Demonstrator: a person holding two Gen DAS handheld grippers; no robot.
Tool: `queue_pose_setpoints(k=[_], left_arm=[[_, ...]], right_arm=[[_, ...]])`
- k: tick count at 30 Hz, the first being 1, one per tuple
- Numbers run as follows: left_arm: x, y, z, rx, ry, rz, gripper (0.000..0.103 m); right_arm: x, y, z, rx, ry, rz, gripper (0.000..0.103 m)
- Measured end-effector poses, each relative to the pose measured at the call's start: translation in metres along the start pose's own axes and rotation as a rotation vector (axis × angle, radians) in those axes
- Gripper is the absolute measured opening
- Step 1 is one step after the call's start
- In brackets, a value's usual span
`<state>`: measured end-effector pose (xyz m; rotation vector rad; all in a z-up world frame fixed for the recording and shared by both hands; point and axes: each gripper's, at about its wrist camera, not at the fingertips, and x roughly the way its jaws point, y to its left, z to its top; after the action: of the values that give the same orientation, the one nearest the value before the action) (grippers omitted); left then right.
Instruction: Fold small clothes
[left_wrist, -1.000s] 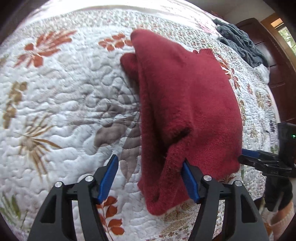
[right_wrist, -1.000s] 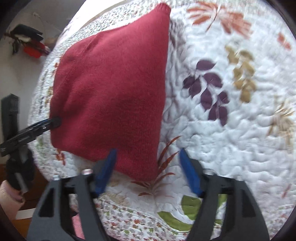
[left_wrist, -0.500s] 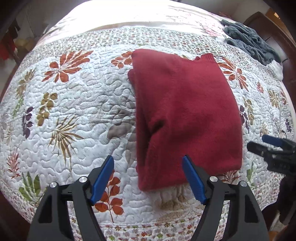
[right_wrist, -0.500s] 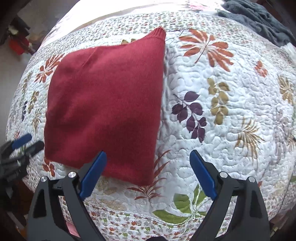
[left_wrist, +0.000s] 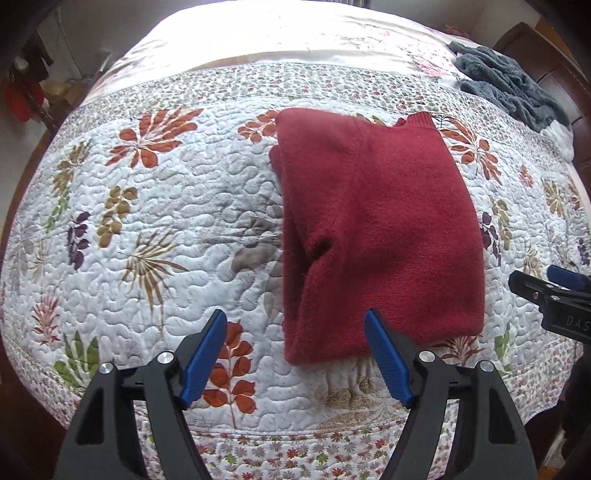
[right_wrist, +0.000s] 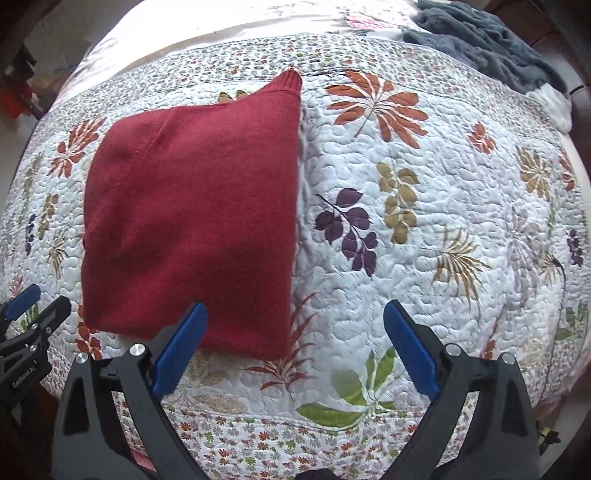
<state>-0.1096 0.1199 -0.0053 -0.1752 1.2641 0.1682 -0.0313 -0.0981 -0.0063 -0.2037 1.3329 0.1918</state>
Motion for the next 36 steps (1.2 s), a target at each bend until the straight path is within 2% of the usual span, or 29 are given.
queue_pose_setpoints(k=[16, 36], left_arm=[[-0.016, -0.013, -0.003, 0.020, -0.022, -0.005, 0.077], [-0.017, -0.019, -0.004, 0.031, -0.018, -0.006, 0.077]], right_arm=[[-0.025, -0.005, -0.010, 0.034, -0.035, 0.026, 0.095], [-0.026, -0.010, -0.017, 0.056, -0.032, 0.031, 0.095]])
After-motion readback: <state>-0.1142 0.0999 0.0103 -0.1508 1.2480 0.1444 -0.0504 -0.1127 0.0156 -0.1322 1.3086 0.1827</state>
